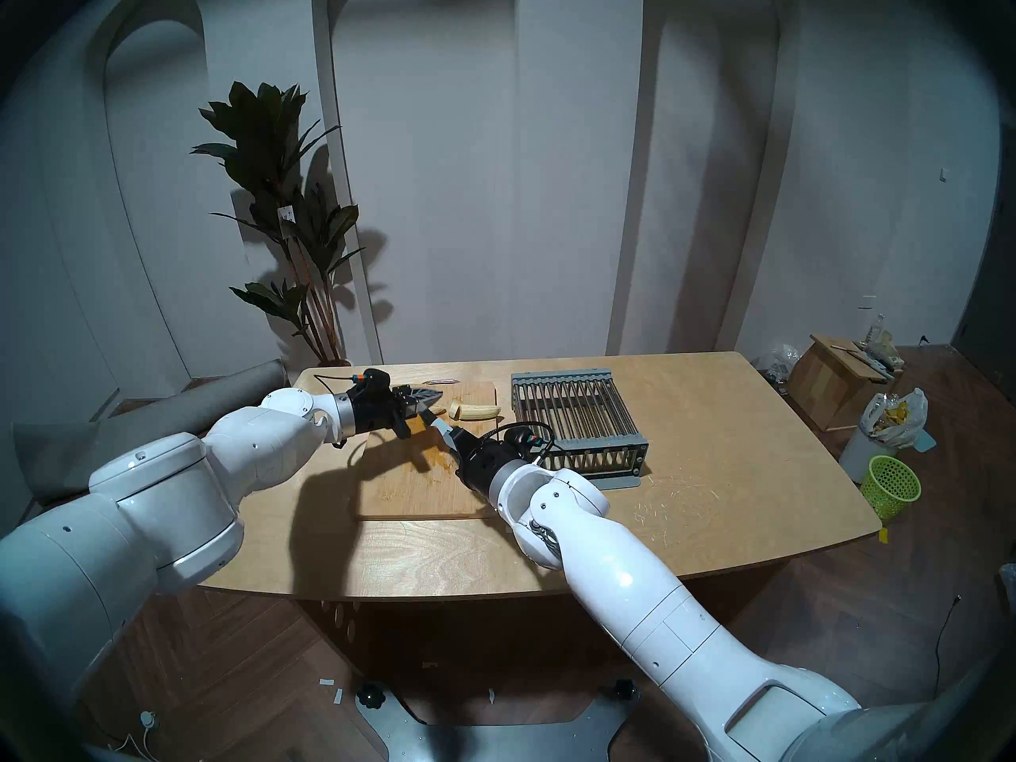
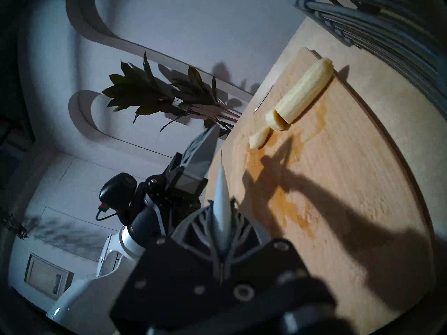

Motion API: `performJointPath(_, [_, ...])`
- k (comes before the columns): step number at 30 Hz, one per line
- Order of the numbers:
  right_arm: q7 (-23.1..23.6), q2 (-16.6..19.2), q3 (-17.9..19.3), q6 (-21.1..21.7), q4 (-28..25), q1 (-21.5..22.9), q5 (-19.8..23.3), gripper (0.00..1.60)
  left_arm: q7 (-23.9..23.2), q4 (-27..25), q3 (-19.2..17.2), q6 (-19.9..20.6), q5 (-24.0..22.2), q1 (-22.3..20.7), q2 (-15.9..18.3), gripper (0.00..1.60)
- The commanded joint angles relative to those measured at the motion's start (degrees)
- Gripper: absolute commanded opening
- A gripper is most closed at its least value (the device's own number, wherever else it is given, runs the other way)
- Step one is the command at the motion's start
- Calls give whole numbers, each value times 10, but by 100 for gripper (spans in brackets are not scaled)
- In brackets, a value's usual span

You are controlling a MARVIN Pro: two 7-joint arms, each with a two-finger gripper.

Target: Cut the banana into four pieces on the cutting board

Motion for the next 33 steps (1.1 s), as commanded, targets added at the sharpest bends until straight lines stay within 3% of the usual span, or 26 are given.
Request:
performJointPath(1, [0,3,-3,-2,-12,23,-20,0,25,-29,-78,6,-69,-67,15,0])
performJointPath(7, [-12,20,-11,-6,-5,35,-53,0,45,-53,-135,15,-119,-88,40,0])
performJointPath(12, [-39,35,-37,-15,-9,60,-117,0,55,-42,-167,38,-152,-112,54,0])
performJointPath(19, [-90,40,-85,-30,-32,89,-224,0,56,-37,-205,59,-190,-96,73,0])
performJointPath(21, [-123,39,-107,-40,-44,97,-277,0,45,-40,-217,65,-202,-88,82,0])
performJointPath(33, [-244,31,-150,-68,-45,103,-409,0,-13,-48,-244,86,-227,-70,112,0])
